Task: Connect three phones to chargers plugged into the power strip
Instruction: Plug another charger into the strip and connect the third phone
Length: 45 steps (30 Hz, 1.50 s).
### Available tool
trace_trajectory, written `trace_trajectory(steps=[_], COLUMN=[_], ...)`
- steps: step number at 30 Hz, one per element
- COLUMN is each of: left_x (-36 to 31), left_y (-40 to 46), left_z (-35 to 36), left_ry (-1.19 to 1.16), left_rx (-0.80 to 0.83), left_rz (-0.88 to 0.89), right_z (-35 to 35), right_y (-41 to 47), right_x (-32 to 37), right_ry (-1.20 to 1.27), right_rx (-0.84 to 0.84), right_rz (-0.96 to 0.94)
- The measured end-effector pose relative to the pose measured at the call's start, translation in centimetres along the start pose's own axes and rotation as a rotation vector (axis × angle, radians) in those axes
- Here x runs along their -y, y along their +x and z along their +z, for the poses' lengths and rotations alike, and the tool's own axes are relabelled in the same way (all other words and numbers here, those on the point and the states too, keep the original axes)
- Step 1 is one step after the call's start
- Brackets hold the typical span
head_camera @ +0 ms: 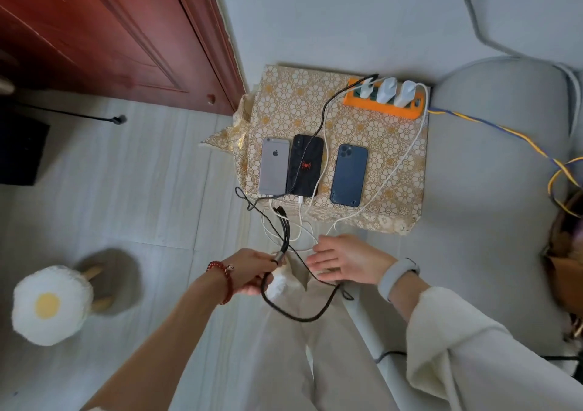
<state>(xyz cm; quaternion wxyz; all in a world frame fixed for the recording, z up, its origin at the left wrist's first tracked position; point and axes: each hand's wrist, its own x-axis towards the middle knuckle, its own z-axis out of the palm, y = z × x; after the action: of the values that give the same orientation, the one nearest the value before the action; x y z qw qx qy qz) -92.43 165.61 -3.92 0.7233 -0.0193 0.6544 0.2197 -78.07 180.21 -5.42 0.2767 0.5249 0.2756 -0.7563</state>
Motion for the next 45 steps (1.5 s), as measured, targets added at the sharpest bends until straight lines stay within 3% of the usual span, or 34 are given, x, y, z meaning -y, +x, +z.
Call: trace_trajectory(steps=[6,10,13,17,20,24,26,30,34,40,45], left_x=[1.1,1.5,1.5,1.4,1.5,1.8,1.1,-2.2,-5.0,-5.8,-6.0], left_y=[-1.1,-1.4,-0.9,-0.9,-0.8,0.9,2.0,2.9,3.8,4.3,4.2], left_z=[-1.8,-2.8,-3.3,-3.0,-2.3,-1.8,-0.9,0.9,2.4,3.5,3.9], left_ry=[0.576,0.669,0.691,0.827,0.855,0.768,0.567,-0.011,-0.181,-0.359,-0.414], left_rx=[0.151,0.222,0.246,0.285,0.181,0.034,-0.094,-0.231,-0.318,-0.229,-0.233], left_rz=[0.049,0.017,-0.044,-0.151,-0.139,0.085,0.215,0.384,0.444,0.418,0.413], right_z=[3.3,4.4,4.3,4.2,4.5,4.4,4.0,3.4,2.2,0.2,-2.0], right_y=[3.4,4.5,4.0,2.9,2.8,2.7,2.7,2.3,2.3,1.8,0.7], right_x=[-0.9,-0.6,-0.5,-0.6,-0.6,-0.2,0.0,-0.3,-1.2,-0.3,0.6], right_ry=[0.414,0.622,0.518,0.086,0.046,-0.062,-0.169,-0.338,-0.423,0.113,0.077], right_rx=[0.063,-0.051,-0.061,-0.011,-0.09,-0.305,-0.396,-0.433,-0.414,-0.413,-0.407], right_rz=[0.054,-0.023,-0.034,-0.059,-0.257,-0.564,-0.648,-0.683,-0.691,-0.553,-0.629])
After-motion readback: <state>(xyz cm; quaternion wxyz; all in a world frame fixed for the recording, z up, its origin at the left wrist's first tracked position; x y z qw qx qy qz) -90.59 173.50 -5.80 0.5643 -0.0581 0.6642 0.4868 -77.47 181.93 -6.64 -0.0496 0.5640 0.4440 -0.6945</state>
